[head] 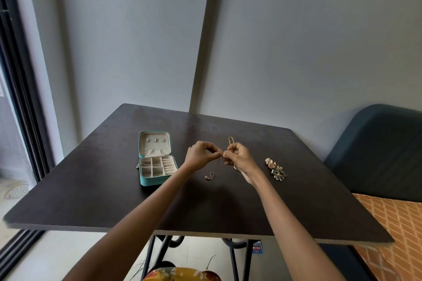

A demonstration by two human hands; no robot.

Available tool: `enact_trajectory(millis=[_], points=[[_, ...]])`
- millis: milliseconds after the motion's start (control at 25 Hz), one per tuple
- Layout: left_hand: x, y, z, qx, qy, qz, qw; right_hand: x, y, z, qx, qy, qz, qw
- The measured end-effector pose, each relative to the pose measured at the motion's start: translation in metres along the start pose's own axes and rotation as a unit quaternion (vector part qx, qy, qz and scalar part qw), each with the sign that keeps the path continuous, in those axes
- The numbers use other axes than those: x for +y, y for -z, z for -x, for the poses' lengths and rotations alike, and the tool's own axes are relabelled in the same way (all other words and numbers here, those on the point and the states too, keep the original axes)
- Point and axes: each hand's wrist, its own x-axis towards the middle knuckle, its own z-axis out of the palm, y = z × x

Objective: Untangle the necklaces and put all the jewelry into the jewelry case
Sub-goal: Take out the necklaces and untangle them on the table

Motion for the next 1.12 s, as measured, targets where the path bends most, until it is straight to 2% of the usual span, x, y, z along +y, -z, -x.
enact_trajectory(millis=[440,600,1120], points=[[-0.009,-0.006,0.004,-0.014,-0.003,0.009,1.000,0.021,0.000,0.002,-0.010,-0.008,-0.086,0.996],[-0.016,-0.014,0.004,-0.008,-0.002,0.052,0.999,0.027,-0.003,0.002,0.003,-0.008,-0.101,0.995],[-0.020,-0.027,0.014,-0.037,0.004,0.030,0.999,0.047,-0.006,0.007,0.035,-0.020,-0.064,0.997]])
